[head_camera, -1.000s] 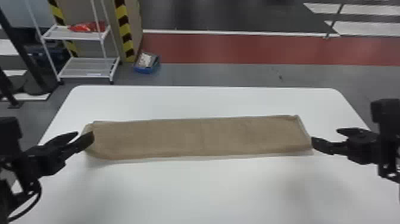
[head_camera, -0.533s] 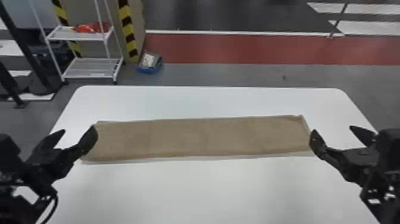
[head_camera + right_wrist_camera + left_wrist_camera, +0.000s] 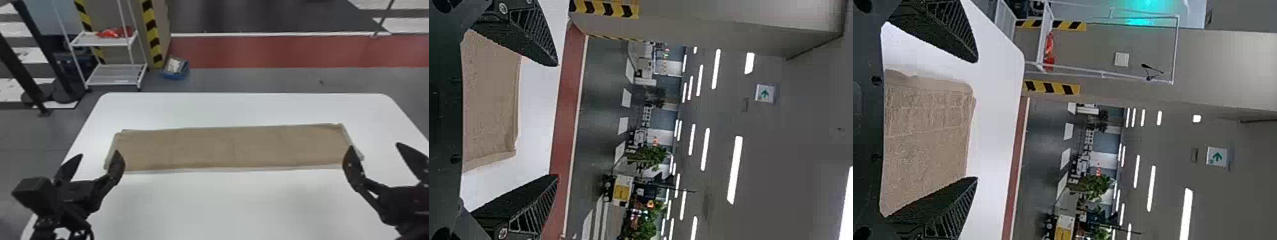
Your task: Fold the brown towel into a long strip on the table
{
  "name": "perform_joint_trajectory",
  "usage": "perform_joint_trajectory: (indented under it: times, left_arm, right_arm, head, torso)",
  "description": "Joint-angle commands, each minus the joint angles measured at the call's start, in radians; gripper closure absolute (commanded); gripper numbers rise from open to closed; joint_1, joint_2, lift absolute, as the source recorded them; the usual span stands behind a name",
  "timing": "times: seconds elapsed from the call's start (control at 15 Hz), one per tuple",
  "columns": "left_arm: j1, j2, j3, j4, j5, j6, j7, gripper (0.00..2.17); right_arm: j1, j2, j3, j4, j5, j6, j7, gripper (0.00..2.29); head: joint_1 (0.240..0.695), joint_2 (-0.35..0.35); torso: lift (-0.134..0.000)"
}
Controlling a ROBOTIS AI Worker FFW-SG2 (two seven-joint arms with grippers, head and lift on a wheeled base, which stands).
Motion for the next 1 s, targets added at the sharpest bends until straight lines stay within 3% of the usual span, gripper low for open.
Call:
perform_joint_trajectory:
  times: [0.0, 0.13, 0.27, 0.53, 0.93]
  left_arm:
    - [0.046, -0.002, -0.018, -0.044, -0.004, -0.002, 0.003, 0.03]
    - [0.068, -0.005, -0.025, -0.060, -0.004, -0.002, 0.006, 0.03]
    - [0.080, -0.011, -0.025, -0.073, -0.015, -0.002, 0.011, 0.03]
    - [0.092, -0.019, -0.050, -0.093, -0.030, -0.029, 0.040, 0.03]
    - [0.092, -0.024, -0.059, -0.099, -0.032, -0.020, 0.051, 0.04]
  right_arm:
    - [0.017, 0.001, 0.063, 0.027, -0.002, -0.052, -0.059, 0.09]
    - [0.022, 0.001, 0.124, 0.035, 0.011, -0.049, -0.144, 0.09]
    - [0.022, 0.001, 0.160, 0.028, 0.013, -0.040, -0.177, 0.09]
    - [0.017, 0.001, 0.216, -0.001, 0.042, 0.061, -0.208, 0.09]
    - [0.011, 0.001, 0.210, -0.021, 0.027, 0.153, -0.205, 0.09]
  head:
    - [0.695, 0.051]
    - [0.695, 0.064]
    - [0.695, 0.070]
    - [0.695, 0.109]
    - [0.695, 0.114]
  torso:
    - [-0.100]
    - [-0.100]
    - [-0.100]
    - [-0.100]
    - [-0.100]
